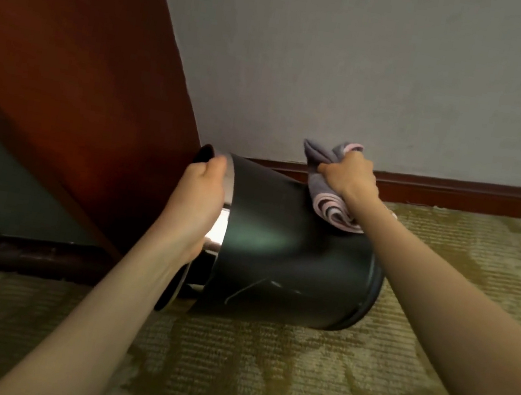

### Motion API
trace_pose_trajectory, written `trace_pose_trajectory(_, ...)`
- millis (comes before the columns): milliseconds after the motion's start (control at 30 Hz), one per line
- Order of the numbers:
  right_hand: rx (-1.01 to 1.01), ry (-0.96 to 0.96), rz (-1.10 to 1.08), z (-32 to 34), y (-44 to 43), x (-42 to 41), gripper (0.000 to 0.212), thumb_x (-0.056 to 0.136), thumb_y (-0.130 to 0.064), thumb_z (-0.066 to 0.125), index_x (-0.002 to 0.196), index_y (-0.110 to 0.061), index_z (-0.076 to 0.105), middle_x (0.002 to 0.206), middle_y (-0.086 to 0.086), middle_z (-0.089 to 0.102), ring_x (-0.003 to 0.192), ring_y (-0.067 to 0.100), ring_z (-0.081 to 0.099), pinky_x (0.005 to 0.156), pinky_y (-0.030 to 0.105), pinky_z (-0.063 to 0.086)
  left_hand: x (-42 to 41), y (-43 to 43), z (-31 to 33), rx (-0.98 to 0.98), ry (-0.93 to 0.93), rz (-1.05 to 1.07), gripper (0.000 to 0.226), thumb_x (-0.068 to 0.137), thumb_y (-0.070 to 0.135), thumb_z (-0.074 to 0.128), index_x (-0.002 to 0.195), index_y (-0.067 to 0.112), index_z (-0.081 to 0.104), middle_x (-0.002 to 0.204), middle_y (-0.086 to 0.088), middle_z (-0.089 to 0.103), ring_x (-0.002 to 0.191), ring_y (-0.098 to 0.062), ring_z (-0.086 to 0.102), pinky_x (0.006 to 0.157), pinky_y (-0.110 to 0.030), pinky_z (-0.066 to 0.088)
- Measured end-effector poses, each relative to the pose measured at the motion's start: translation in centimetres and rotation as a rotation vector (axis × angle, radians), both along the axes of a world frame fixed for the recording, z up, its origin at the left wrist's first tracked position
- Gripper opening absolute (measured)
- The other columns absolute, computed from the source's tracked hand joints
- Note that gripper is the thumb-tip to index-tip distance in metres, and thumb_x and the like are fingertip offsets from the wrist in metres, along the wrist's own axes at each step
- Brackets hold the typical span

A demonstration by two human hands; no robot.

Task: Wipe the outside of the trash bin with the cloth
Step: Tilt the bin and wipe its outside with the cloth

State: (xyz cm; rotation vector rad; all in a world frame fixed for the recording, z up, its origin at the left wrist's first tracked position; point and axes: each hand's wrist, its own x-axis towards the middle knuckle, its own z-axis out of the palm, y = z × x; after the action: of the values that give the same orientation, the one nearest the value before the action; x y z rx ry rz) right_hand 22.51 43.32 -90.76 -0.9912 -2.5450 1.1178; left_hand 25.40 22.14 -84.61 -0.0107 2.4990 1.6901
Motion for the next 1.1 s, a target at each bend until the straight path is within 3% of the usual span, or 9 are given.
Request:
trace_pose_trajectory(100,-0.003,-0.009,-0.070,-1.4,2.1,1.7,0.047,0.079,-0.032,0.063,0.114,-0.001,0.054,0.119,0.027,0.056,0.104,0.044,0.055,0.075,0.035,0.040,-0.5,-0.1,0.1,-0.050,0.018,0.000,0.035,0.097,0.030,0.035,0.061,0.029,0.034,0.065,0.007,0.034,0.055,-0.007,0.032,0.052,-0.027,0.026)
trace_pose_trajectory(333,0.141,0.171,-0.137,-2.3,1.7,6.6,0.034,0.080,-0.033,0.059,0.101,-0.007,0.055,0.099,0.023,0.064,0.088,0.042,0.060,0.063,0.032,0.035,-0.8,1.2,0.2,-0.048,0.039,-0.074,0.032,0.098,0.030,0.035,0.067,0.024,0.041,0.067,0.012,0.034,0.057,0.001,0.030,0.051,-0.019,0.023)
trace_pose_trajectory(433,0.144,0.298,-0.198,-2.7,0.1,8.6,0.035,0.081,-0.033,0.061,0.105,-0.009,0.055,0.101,0.018,0.065,0.089,0.038,0.061,0.065,0.030,0.035,-1.8,1.8,0.3,-0.030,0.012,-0.060,0.021,0.098,0.031,0.034,0.104,0.021,0.051,0.075,0.014,0.039,0.066,0.001,0.035,0.054,-0.022,0.028)
trace_pose_trajectory(500,0.117,0.378,-0.226,-3.2,-1.0,9.7,0.039,0.081,-0.032,0.062,0.112,-0.011,0.053,0.108,0.014,0.064,0.095,0.034,0.060,0.070,0.029,0.036,-2.5,2.1,0.5,-0.040,0.020,-0.054,0.038,0.098,0.032,0.035,0.129,0.012,0.048,0.082,0.012,0.046,0.069,-0.001,0.038,0.065,-0.022,0.032)
trace_pose_trajectory(600,0.099,0.491,-0.246,-4.3,-2.6,11.6,0.041,0.082,-0.032,0.060,0.116,-0.013,0.050,0.111,0.008,0.063,0.095,0.027,0.060,0.075,0.029,0.040,-4.1,2.9,0.9,-0.058,-0.007,-0.058,0.048,0.098,0.033,0.038,0.136,0.004,0.043,0.128,-0.009,0.053,0.106,-0.016,0.046,0.086,-0.024,0.025)
trace_pose_trajectory(700,0.089,0.522,-0.279,-5.3,-3.4,12.7,0.044,0.081,-0.033,0.060,0.118,-0.013,0.047,0.112,0.008,0.062,0.095,0.026,0.060,0.076,0.029,0.041,-5.1,4.1,1.4,-0.062,-0.058,-0.131,0.052,0.096,0.035,0.042,0.137,0.004,0.040,0.143,-0.011,0.043,0.129,-0.023,0.040,0.088,-0.025,0.024)
trace_pose_trajectory(900,0.021,0.451,-0.342,-5.4,-1.3,12.3,0.034,0.082,-0.033,0.060,0.110,-0.015,0.051,0.105,0.006,0.063,0.092,0.026,0.062,0.076,0.032,0.044,-3.6,3.1,1.8,0.020,-0.093,-0.359,0.054,0.082,0.052,0.059,0.126,0.022,0.052,0.103,0.016,0.055,0.092,-0.004,0.050,0.081,-0.024,0.033)
trace_pose_trajectory(1000,-0.027,0.409,-0.423,-5.3,-0.2,11.8,0.033,0.083,-0.033,0.061,0.106,-0.012,0.052,0.099,0.007,0.063,0.090,0.029,0.062,0.072,0.031,0.040,-1.5,0.4,0.5,-0.049,0.087,-0.550,0.029,0.081,0.055,0.056,0.103,0.036,0.055,0.091,0.017,0.065,0.087,0.003,0.059,0.066,-0.014,0.043)
trace_pose_trajectory(1100,-0.037,0.395,-0.464,-5.1,0.2,11.5,0.033,0.083,-0.034,0.061,0.104,-0.011,0.052,0.090,0.004,0.057,0.089,0.031,0.060,0.070,0.029,0.034,0.4,-2.3,-1.7,-0.079,0.316,-0.655,0.030,0.084,0.058,0.050,0.102,0.035,0.057,0.092,0.022,0.069,0.077,0.004,0.065,0.061,-0.009,0.046)
